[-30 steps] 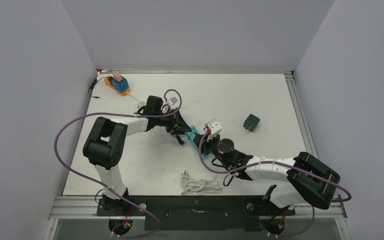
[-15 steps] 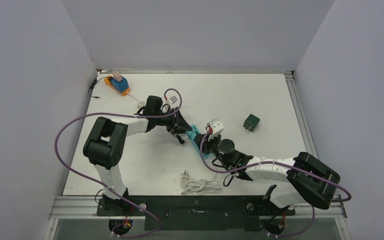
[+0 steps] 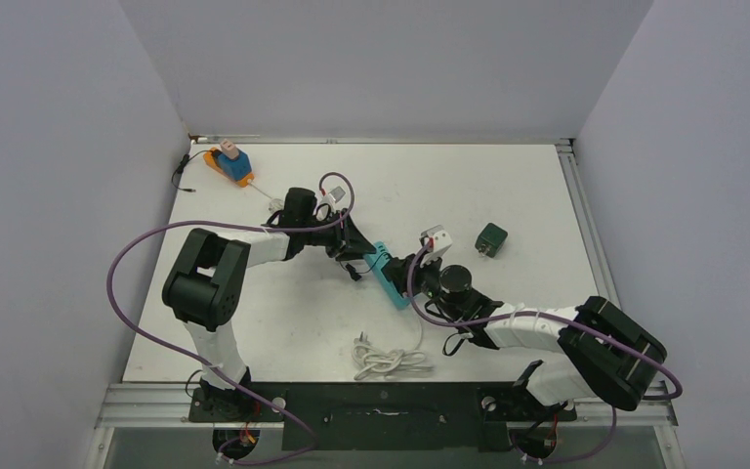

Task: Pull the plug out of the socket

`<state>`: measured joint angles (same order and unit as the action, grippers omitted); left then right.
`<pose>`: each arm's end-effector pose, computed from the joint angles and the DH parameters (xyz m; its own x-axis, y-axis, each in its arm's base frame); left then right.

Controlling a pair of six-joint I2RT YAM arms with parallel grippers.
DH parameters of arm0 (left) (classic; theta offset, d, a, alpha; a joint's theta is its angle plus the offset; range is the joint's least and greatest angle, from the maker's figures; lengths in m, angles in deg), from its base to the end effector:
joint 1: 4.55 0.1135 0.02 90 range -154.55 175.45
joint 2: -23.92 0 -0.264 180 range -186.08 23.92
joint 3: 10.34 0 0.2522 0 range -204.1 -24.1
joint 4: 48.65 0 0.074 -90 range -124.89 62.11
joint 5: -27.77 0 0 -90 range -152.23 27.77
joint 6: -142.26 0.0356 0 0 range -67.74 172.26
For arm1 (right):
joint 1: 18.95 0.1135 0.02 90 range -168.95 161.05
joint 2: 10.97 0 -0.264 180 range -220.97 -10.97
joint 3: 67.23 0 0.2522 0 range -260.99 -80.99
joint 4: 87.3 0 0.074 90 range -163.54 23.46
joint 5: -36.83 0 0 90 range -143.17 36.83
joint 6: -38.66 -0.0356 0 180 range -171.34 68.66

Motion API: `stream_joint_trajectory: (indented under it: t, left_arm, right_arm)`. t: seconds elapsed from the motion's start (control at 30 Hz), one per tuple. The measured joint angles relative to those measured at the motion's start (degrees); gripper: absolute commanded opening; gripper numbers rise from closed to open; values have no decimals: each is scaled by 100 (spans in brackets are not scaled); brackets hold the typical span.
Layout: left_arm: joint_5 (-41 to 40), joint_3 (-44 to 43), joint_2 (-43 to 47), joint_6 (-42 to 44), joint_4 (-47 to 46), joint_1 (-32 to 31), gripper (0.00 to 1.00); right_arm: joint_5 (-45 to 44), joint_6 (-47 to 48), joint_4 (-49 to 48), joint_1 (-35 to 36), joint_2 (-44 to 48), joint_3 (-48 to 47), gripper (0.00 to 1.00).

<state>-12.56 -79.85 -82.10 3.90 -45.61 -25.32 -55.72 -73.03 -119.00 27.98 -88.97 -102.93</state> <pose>0.3367 -0.1567 0.1554 -0.9778 -0.1464 -0.1496 0.0727 0.4323 -0.8988 0.1783 0.1884 0.1818 -0.3754 0.1391 -0.9164 -0.6039 0.7133 0.3557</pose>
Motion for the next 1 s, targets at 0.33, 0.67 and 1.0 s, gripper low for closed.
stream_joint_trajectory:
  t: [0.33,0.67,1.0]
  left_arm:
    - [-20,13,0,-66,-31,4,0]
    - [-37,11,0,133,380,33,0]
    - [-13,11,0,308,660,111,0]
  right_arm:
    - [205,-131,-81,-116,-44,22,5]
    - [-151,146,66,297,-48,0,5]
    - [-752,459,306,743,-153,-170,5]
